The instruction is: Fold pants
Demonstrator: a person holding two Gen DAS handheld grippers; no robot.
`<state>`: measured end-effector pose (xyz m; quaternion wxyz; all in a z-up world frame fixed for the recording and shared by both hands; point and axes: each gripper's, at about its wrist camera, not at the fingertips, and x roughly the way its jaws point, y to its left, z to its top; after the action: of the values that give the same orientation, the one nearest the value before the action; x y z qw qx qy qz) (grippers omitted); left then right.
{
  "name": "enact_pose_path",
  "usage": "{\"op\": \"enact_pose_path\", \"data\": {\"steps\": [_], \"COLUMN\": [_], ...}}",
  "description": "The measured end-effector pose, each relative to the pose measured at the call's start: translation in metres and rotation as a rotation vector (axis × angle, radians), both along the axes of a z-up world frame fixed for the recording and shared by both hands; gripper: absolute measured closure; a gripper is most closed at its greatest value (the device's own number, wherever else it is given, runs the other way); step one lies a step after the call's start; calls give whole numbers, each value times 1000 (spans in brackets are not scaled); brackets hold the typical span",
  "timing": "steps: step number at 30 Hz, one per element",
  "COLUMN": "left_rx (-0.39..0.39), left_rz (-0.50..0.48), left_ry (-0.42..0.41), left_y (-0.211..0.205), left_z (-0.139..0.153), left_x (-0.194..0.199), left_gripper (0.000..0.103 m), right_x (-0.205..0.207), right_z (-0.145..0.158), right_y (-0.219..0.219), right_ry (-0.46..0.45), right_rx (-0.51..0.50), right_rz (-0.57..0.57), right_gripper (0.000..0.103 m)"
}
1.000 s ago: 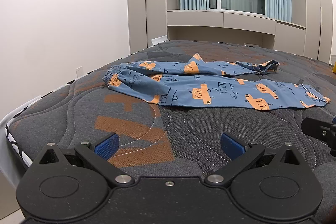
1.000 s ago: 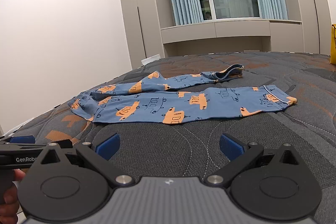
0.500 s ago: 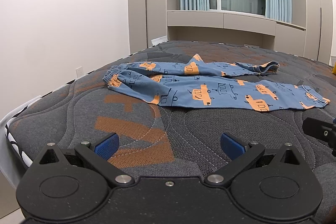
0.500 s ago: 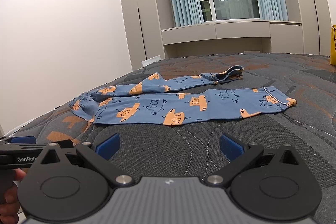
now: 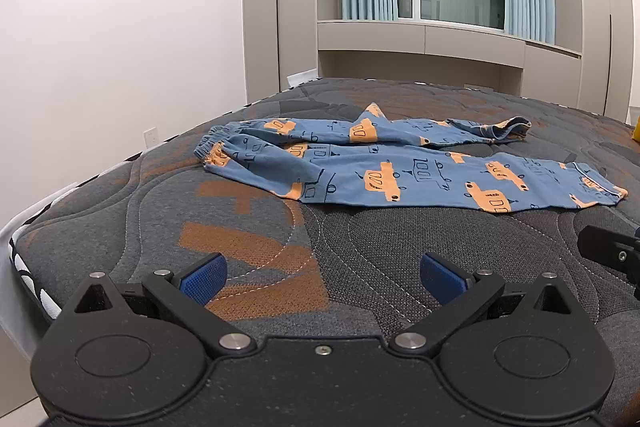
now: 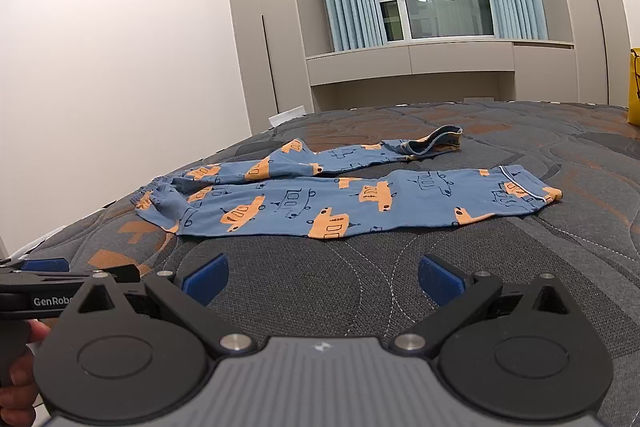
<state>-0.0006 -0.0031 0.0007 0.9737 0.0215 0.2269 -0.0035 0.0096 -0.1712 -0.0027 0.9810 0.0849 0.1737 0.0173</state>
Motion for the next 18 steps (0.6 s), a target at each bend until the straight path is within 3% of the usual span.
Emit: {"op": "enact_pose_path", "data": {"steps": [18], "left_rx": [-4], "left_rz": [-4], "left_ry": [11], "left_y": [-1], "left_z": [-1], "left_x": [3], "left_gripper": [1], "right_x": [0], "right_z": [-1], "right_y": [1], "right_ry": [17], "right_rx": [-9], "right_rz": [-4], "right_gripper": [0]}}
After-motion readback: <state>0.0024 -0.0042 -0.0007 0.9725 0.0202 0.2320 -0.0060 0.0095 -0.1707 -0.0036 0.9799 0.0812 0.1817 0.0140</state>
